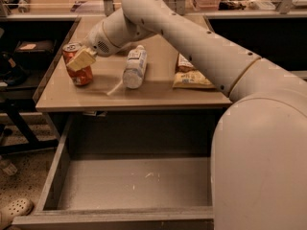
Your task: Place coke can into top drawer
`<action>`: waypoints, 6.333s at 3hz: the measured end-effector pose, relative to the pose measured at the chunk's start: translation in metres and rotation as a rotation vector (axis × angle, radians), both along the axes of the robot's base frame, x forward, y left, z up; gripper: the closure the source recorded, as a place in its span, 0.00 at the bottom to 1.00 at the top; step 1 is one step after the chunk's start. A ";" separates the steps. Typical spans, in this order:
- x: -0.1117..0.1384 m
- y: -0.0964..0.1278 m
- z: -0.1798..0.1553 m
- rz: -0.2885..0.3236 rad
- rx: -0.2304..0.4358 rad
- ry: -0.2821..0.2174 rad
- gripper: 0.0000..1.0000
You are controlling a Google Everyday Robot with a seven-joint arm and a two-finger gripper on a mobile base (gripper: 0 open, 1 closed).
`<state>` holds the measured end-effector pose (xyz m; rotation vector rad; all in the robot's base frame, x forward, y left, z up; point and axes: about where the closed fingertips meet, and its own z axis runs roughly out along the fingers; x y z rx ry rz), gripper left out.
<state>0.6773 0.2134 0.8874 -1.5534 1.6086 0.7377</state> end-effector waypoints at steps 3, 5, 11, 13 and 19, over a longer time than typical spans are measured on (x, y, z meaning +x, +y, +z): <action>-0.088 -0.028 0.006 -0.131 0.025 0.050 1.00; -0.169 -0.054 -0.022 -0.299 0.016 0.155 1.00; -0.195 -0.109 -0.114 -0.438 -0.138 0.195 1.00; -0.195 -0.112 -0.170 -0.534 -0.058 0.198 1.00; -0.169 -0.169 -0.235 -0.803 -0.023 0.072 0.82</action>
Offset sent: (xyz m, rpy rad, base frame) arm -0.0971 -0.0373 0.0001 0.0251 0.0577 -0.1484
